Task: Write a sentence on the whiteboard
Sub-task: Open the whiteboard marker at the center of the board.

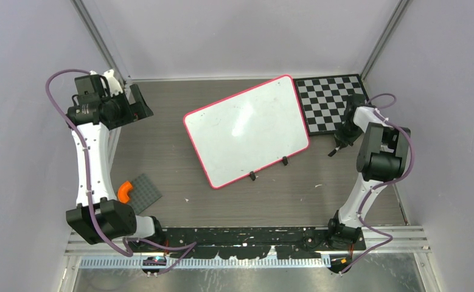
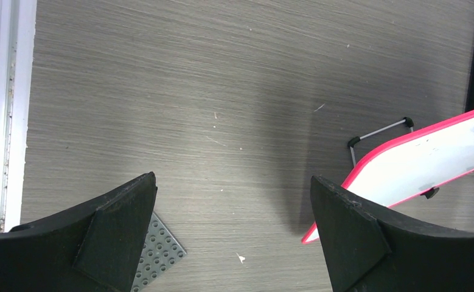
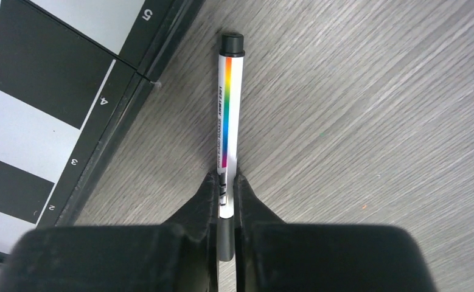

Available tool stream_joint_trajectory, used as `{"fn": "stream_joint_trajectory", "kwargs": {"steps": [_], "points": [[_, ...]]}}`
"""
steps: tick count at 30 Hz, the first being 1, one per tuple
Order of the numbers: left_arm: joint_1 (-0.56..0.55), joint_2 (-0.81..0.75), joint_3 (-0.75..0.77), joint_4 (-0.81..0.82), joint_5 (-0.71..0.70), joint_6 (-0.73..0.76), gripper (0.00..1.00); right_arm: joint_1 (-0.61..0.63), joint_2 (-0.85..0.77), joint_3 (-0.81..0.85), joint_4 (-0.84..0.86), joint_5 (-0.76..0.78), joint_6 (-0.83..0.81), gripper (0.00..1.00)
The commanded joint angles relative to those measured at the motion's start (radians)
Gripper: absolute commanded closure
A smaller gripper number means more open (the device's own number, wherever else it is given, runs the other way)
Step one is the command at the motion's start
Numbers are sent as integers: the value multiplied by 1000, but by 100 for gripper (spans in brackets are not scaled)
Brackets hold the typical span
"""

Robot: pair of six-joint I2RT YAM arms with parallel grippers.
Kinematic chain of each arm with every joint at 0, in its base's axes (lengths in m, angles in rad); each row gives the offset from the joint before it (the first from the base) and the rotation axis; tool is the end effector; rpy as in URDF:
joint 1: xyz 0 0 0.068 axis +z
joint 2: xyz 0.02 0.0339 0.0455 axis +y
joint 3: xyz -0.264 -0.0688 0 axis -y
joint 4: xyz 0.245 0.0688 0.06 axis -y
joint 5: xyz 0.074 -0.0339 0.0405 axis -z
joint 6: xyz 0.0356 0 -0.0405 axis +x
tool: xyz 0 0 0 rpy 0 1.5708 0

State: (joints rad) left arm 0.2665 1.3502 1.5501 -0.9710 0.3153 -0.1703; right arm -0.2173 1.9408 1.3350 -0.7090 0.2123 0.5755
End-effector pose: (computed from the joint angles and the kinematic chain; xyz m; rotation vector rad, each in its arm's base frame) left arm 0.2612 0.0599 0.4034 -0.3492 2.2898 -0.3200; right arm 0.3681 -0.0889 0.1642 1.1339 2.6080 -0.2329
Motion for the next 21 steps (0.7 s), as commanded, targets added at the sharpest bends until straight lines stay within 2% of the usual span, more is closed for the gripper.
{"fn": "stream_joint_trajectory", "kwargs": {"steps": [1,7,14,21], "points": [[-3,11,57,-19,5,26,0,-28,-37,-33,-41,-45,61,97],[-3,30,113,-41,57,39,0,-33,-215,-47,-43,-127,83,100],[-3,32,239,-97,136,89,0,-22,-411,26,2,-280,139,100],[-31,30,297,-101,334,98,0,112,-526,148,96,-337,177,100]]}}
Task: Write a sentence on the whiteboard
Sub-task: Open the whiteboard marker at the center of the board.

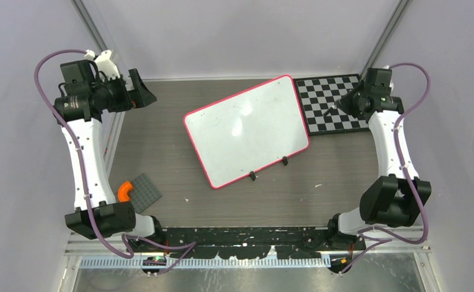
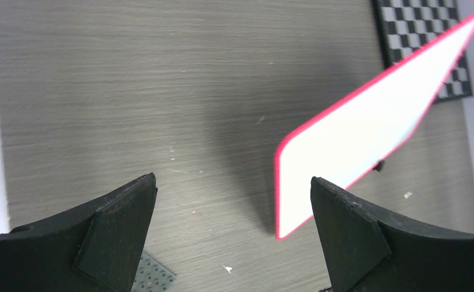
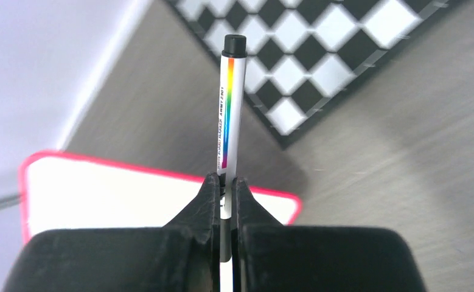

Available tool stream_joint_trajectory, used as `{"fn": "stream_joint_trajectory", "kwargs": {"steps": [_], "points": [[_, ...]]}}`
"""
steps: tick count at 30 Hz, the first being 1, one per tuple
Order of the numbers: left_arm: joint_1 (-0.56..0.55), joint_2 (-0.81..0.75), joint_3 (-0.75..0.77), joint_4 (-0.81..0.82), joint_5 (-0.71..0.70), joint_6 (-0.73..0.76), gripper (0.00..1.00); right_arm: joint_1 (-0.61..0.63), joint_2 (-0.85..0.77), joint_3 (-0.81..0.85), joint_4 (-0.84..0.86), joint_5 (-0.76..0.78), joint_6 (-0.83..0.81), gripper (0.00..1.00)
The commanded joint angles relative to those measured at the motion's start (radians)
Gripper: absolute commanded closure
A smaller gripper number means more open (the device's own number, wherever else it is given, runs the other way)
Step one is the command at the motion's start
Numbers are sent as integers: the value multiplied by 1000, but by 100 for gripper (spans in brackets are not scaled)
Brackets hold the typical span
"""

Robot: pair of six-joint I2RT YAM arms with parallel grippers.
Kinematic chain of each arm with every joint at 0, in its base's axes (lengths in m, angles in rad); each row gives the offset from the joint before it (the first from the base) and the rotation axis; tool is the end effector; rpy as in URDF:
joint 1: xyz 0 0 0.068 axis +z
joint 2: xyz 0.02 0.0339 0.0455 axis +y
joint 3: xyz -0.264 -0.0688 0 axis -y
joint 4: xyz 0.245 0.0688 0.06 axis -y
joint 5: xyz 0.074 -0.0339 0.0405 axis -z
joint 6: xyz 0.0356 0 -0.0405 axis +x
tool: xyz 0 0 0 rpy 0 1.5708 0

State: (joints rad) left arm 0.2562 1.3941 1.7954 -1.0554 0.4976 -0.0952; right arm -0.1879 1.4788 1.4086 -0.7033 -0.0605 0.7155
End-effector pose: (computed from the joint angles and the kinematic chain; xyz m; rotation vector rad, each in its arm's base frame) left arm 0.2551 0.0493 0.4603 -0.1106 2.1678 -0.4600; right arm 0.3174 -0.0582 0.3425 1.0058 2.1422 0.3290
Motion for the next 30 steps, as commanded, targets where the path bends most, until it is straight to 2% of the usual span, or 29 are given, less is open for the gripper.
{"fn": "stream_joint_trajectory", "kwargs": {"steps": [1,5,9,16,21,25,30], "points": [[-27,-14,54,-15,185,21,0,111,-82,92,113,-65,36,100],[-104,-23,46,6,270,14,0,259,-116,152,208,-53,35,100],[-241,-37,20,57,293,3,0,399,-130,205,291,-28,20,100],[-474,-74,-109,340,357,-114,2,600,-128,247,395,-14,-11,100],[-600,-60,-153,473,335,-183,7,709,-146,233,433,22,-59,100],[-671,-43,-182,574,255,-250,11,758,-156,217,454,45,-54,100],[-715,-2,-167,641,224,-319,16,809,-150,216,454,76,-55,100]]}}
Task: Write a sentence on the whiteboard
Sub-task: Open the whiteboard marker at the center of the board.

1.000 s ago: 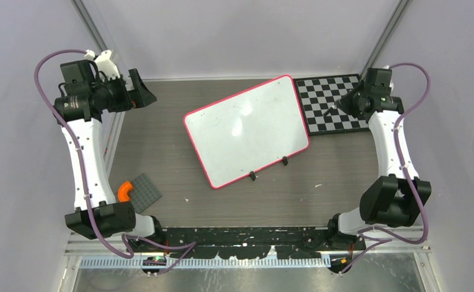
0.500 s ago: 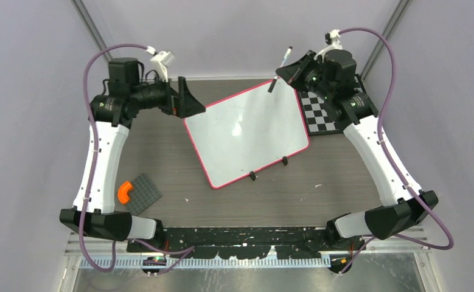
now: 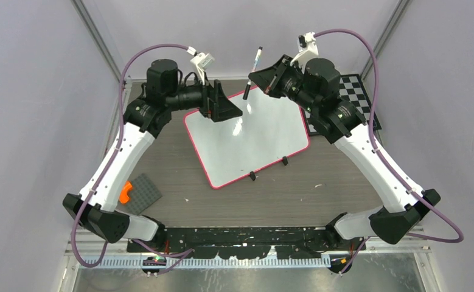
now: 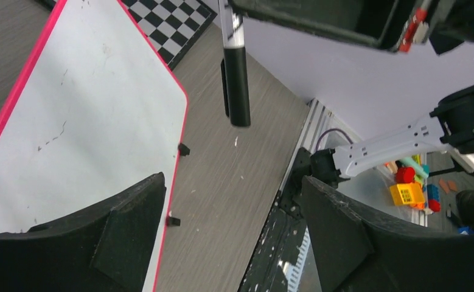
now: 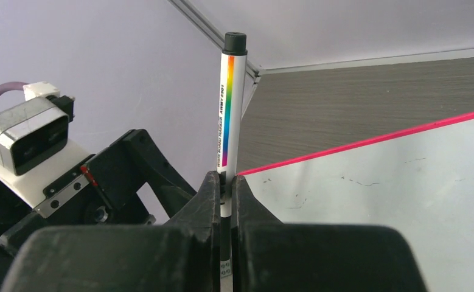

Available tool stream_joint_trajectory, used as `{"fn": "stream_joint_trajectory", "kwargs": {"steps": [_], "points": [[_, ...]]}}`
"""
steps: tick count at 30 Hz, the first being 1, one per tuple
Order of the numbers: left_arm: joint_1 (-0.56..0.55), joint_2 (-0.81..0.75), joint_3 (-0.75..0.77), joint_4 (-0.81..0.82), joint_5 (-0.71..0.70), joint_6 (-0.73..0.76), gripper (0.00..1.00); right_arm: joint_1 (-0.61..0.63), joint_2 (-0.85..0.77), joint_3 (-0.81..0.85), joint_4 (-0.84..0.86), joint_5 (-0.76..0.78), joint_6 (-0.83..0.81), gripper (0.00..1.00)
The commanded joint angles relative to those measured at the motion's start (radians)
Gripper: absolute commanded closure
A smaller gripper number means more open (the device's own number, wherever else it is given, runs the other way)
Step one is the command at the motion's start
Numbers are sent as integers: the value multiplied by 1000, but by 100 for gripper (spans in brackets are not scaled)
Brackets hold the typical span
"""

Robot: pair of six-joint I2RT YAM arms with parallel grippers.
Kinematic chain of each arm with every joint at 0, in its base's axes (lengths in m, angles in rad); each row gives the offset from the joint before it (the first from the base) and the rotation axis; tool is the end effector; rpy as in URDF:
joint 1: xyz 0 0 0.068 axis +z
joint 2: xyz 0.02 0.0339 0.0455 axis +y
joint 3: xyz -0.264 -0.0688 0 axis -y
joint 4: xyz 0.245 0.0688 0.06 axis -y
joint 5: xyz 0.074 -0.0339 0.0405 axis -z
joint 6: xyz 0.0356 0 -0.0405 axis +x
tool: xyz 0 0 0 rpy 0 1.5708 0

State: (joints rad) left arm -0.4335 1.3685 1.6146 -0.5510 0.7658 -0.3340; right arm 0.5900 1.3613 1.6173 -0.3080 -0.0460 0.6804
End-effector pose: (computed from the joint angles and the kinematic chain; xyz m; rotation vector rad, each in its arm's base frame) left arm 0.2483 -0.1421 0.4601 0.6537 1.8653 -1.2286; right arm 0.2453 0.1662 0.4861 0.0402 1.7204 1.0009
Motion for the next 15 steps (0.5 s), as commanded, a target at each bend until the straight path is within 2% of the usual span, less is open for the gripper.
{"fn": "stream_joint_trajectory", "kwargs": {"steps": [1,7,11,15], "points": [[-32,30,18,143,-62,-86,17,42,-29,10,54,91,-21,100],[-85,63,49,120,-222,-53,29,112,-9,24,9,253,-39,100],[-112,80,59,94,-318,-15,35,136,2,23,-2,291,-36,100],[-122,86,57,119,-333,3,45,143,8,13,-12,308,-25,100]]}}
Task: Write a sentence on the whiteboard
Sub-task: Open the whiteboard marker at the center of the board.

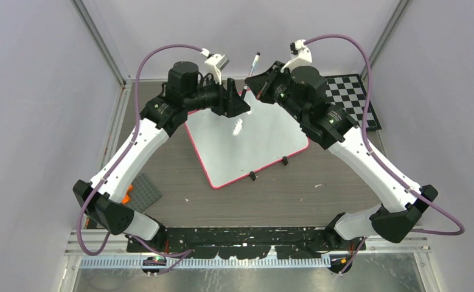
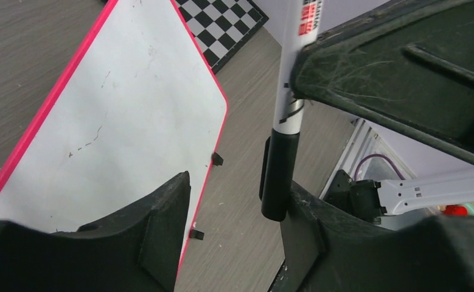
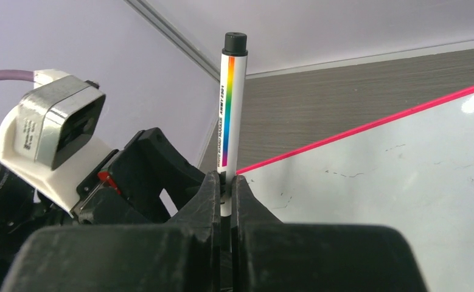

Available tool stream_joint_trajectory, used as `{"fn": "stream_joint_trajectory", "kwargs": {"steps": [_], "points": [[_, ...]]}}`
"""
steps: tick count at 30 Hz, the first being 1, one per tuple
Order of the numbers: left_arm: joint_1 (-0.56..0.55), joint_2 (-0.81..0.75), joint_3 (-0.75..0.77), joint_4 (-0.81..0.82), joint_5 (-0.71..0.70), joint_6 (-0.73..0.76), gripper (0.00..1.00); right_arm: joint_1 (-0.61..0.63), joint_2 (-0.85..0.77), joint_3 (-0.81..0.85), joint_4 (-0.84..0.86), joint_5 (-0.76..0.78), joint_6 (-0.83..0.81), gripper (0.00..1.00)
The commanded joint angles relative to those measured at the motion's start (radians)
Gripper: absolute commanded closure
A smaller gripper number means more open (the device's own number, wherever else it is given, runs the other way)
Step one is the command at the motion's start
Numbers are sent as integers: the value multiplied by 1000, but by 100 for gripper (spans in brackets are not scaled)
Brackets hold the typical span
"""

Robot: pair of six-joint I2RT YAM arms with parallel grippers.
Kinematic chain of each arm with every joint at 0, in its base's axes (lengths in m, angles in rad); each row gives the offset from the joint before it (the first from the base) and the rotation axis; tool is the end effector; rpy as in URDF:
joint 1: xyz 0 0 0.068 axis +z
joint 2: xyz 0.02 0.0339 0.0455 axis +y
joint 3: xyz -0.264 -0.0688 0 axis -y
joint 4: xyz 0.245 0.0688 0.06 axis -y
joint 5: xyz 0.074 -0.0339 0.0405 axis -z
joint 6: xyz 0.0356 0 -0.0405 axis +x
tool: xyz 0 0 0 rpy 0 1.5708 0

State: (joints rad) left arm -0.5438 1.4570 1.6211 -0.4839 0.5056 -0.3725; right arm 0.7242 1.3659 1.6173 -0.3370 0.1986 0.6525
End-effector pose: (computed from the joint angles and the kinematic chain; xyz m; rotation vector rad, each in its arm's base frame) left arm 0.2664 -0.1812 0.4420 0.5343 1.9299 -1.0849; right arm 0.2272 0.1916 0.4817 0.0957 1.7281 0.8724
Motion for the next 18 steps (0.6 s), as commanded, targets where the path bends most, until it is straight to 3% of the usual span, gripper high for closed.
{"fn": "stream_joint_trajectory", "kwargs": {"steps": [1,5,7,8,11,15,18], "points": [[-13,-3,50,59,-71,45,50,8,4,10,21,55,3,100],[-12,-13,44,74,-72,70,72,8,-1,-10,22,46,-3,100],[-11,-20,40,74,-54,85,94,9,-9,-25,19,45,-11,100],[-11,-29,36,71,-47,92,100,8,-13,-32,21,37,-12,100],[-5,-57,4,72,-40,101,100,6,-28,-51,19,32,-41,95],[16,-108,-54,65,-38,135,100,-13,-57,-68,6,34,-79,63],[23,-145,-86,47,-2,227,100,-48,-78,-66,-18,-27,-110,50]]}}
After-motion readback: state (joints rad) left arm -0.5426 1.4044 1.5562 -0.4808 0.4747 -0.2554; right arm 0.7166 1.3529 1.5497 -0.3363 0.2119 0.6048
